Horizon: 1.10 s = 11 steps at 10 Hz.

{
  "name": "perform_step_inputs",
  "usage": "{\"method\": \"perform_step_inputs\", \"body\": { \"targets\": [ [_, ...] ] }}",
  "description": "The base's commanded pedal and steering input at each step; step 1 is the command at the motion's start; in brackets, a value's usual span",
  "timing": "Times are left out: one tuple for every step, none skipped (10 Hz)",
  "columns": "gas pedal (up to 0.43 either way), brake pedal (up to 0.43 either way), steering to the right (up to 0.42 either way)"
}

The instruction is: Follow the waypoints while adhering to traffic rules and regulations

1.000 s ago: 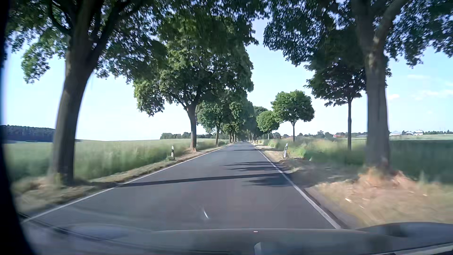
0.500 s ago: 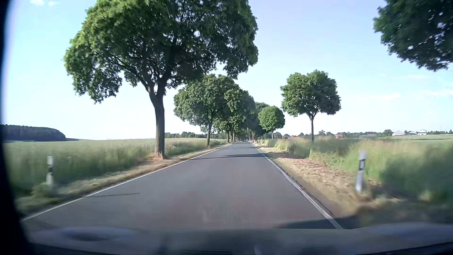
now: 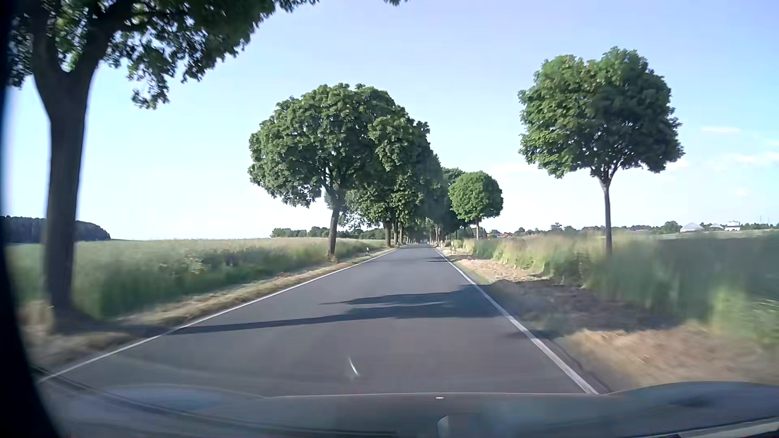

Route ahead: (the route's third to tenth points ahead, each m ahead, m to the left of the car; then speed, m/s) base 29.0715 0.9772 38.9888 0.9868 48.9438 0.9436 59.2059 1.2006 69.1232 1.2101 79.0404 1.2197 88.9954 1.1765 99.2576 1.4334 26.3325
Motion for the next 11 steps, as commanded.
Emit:
{"method": "perform_step_inputs", "body": {
  "targets": [
    [0.488, 0.006, 0.001],
    [0.488, 0.006, 0.001],
    [0.488, 0.006, 0.000],
    [0.488, 0.006, 0.001],
    [0.488, 0.006, 0.001],
    [0.488, 0.006, 0.001],
    [0.488, 0.006, 0.000],
    [0.488, 0.006, 0.001],
    [0.488, 0.006, 0.001],
    [0.488, 0.006, 0.001],
    [0.488, 0.006, 0.001]
  ]
}}
